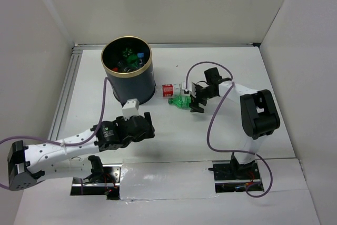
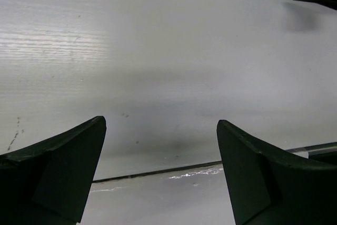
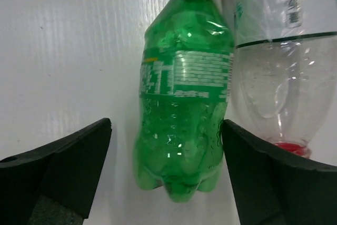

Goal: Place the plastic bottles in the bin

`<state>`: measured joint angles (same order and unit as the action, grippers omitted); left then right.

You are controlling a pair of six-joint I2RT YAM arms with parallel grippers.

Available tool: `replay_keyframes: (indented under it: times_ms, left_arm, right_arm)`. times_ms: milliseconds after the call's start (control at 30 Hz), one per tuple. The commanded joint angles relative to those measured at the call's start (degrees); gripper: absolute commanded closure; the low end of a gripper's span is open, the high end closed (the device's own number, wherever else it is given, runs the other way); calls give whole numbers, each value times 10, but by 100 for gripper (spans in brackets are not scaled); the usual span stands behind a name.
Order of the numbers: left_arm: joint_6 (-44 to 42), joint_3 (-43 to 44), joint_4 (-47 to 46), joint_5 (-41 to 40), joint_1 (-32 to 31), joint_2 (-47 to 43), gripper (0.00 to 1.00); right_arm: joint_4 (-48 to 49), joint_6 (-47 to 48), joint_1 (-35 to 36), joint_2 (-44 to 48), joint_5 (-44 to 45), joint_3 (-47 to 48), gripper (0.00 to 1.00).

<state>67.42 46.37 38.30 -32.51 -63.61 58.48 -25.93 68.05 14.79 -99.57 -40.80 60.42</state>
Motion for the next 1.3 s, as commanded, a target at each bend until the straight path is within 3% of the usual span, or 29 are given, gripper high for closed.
replay_keyframes:
  times_ms: [0,100,133,167,200,300,400,533,700,900,1100,1133,1200,1267]
  left_arm:
    - [44,-10,47,-47,-5,-26,1]
    - [49,-15,55,-54,-5,-40,1]
    - [49,-15,65,-59,-10,-40,1]
    - [54,-15,70,-59,-10,-40,1]
    - [54,-15,70,-64,-10,-48,1]
    - [60,-22,84,-64,-10,-67,1]
    - [67,-44,84,-64,-10,-100,1]
    - [72,-65,78,-64,-10,-139,1]
    - [66,-71,78,-70,-10,-158,1]
    - [60,-71,84,-70,-10,-165,1]
    - [65,-84,84,-70,-15,-182,1]
    - [65,-84,84,-64,-15,-182,1]
    - [65,-89,78,-64,-15,-188,1]
    - [59,-89,71,-64,-15,-188,1]
  right_arm:
    - [32,14,9,-31,32,21,12]
    - [20,14,23,-36,45,22,36]
    - [11,22,24,-30,45,22,45]
    - [-17,28,24,-8,36,22,60]
    - [-31,36,24,9,29,16,66]
    - [-99,43,4,113,-29,27,75]
    - [-156,28,-3,203,-93,91,77]
    - [-72,-98,28,235,-129,193,78]
    - [65,-195,115,133,-76,286,74]
    - [86,-195,198,-43,-24,470,69]
    - [62,-231,212,-145,-13,622,44]
    - [62,-239,212,-145,-13,622,36]
    - [62,-245,212,-140,-13,622,13]
    - [62,-259,200,-108,-18,596,1]
